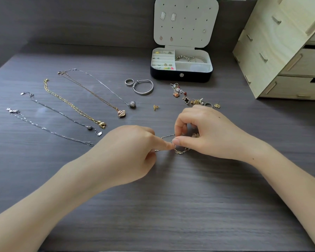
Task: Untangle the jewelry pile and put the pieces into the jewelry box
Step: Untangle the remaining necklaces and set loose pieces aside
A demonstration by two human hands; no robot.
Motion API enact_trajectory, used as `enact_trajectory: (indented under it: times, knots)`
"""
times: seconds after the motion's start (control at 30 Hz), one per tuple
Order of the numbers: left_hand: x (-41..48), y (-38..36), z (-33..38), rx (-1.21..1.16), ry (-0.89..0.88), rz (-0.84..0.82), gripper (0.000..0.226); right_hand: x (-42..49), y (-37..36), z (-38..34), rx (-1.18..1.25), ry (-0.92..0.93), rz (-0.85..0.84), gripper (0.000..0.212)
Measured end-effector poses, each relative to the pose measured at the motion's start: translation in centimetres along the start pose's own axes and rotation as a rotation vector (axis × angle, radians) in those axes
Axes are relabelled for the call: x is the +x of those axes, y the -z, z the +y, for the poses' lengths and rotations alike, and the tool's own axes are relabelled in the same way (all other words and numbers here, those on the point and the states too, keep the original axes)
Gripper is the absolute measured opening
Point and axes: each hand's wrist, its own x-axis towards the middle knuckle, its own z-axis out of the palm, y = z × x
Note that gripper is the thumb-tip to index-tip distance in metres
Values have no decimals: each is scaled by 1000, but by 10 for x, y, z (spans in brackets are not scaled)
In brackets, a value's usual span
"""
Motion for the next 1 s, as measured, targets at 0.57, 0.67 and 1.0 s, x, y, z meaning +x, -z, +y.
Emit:
enact_trajectory:
  times: [0.57, 0.67, 1.0]
  knots:
    - [-2, 4, 0, 27, 16, -70, 52, -3, 9, 0, -98, 20, -160, 10]
    - [-2, 7, 0, 37, -55, -1, 53, -3, 9, 0, -161, 37, -141, 7]
    - [-1, 10, 5, 73, 9, -146, 50, -2, -1, -4, -155, 57, -43, 25]
